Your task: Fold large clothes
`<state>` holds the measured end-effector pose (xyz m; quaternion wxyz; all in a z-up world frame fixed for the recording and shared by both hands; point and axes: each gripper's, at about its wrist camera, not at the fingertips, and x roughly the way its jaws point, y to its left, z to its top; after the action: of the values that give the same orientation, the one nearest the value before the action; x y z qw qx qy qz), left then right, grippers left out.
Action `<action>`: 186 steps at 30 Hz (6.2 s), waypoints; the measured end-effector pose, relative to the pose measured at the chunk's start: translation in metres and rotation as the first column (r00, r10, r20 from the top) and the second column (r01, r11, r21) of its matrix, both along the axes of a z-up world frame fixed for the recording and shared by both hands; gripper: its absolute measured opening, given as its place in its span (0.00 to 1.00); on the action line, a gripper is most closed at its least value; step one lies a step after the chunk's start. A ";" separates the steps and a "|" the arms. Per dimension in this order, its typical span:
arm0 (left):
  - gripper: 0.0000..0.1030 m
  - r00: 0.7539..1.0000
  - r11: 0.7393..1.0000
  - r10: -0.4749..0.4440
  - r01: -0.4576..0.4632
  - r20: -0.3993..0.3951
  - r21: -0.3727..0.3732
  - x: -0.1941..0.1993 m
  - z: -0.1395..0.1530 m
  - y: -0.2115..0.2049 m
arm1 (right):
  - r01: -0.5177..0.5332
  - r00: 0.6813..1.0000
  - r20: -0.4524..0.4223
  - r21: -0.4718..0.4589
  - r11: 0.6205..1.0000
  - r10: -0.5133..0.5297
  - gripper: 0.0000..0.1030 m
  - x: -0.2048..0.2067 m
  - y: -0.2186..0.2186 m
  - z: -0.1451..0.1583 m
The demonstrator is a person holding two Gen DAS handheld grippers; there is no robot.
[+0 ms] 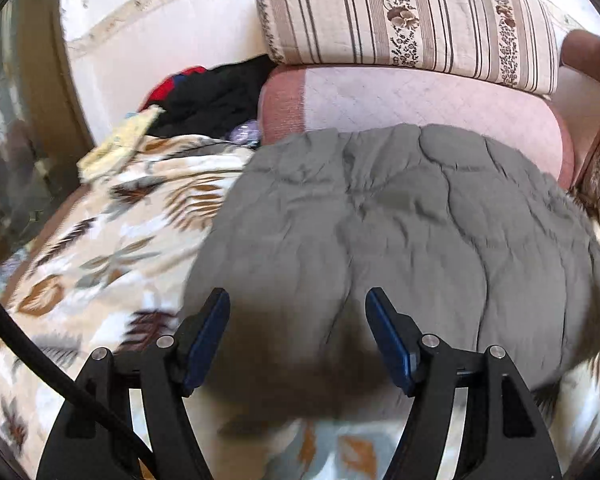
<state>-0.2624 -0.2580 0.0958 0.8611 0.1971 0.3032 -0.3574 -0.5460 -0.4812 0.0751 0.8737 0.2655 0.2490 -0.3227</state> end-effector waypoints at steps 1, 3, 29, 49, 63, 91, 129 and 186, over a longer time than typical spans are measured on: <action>0.68 1.000 1.000 0.004 -0.004 0.013 -0.005 -0.006 0.000 0.008 | 0.010 1.000 0.000 -0.016 1.000 -0.010 0.45 -0.005 0.015 -0.003; 0.68 0.999 0.999 0.029 -0.028 0.022 -0.018 -0.012 -0.004 0.021 | 0.011 1.000 0.006 -0.040 0.999 -0.010 0.44 -0.006 0.032 -0.004; 0.70 0.993 0.995 0.099 -0.100 0.069 0.014 0.002 -0.067 -0.016 | 0.029 0.995 -0.091 0.007 1.000 -0.028 0.44 0.026 -0.003 -0.086; 0.76 0.973 0.974 0.228 -0.227 0.047 -0.025 0.032 -0.059 0.001 | 0.026 1.000 -0.001 0.017 1.000 -0.026 0.45 0.014 -0.003 -0.071; 0.75 0.986 0.991 0.137 -0.136 0.098 -0.014 0.006 -0.060 -0.012 | 0.153 0.987 -0.042 -0.017 0.988 -0.154 0.48 0.002 -0.021 -0.075; 0.75 0.984 0.991 0.136 -0.135 0.115 -0.016 0.005 -0.062 -0.012 | 0.046 0.998 -0.022 -0.200 0.979 -0.052 0.50 0.022 0.030 -0.047; 0.76 0.981 0.982 0.168 -0.158 0.101 -0.102 0.020 -0.044 0.005 | 0.012 0.997 -0.076 -0.104 0.994 -0.020 0.59 0.021 0.027 -0.049; 0.78 0.969 0.968 0.242 -0.238 0.045 -0.081 0.041 -0.060 0.011 | 0.014 0.988 -0.152 -0.043 0.999 -0.020 0.73 0.015 0.022 -0.058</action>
<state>-0.2217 -0.2470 0.0354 0.9128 0.1362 0.2873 -0.2562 -0.5306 -0.4596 0.0166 0.8546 0.2240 0.3061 -0.3547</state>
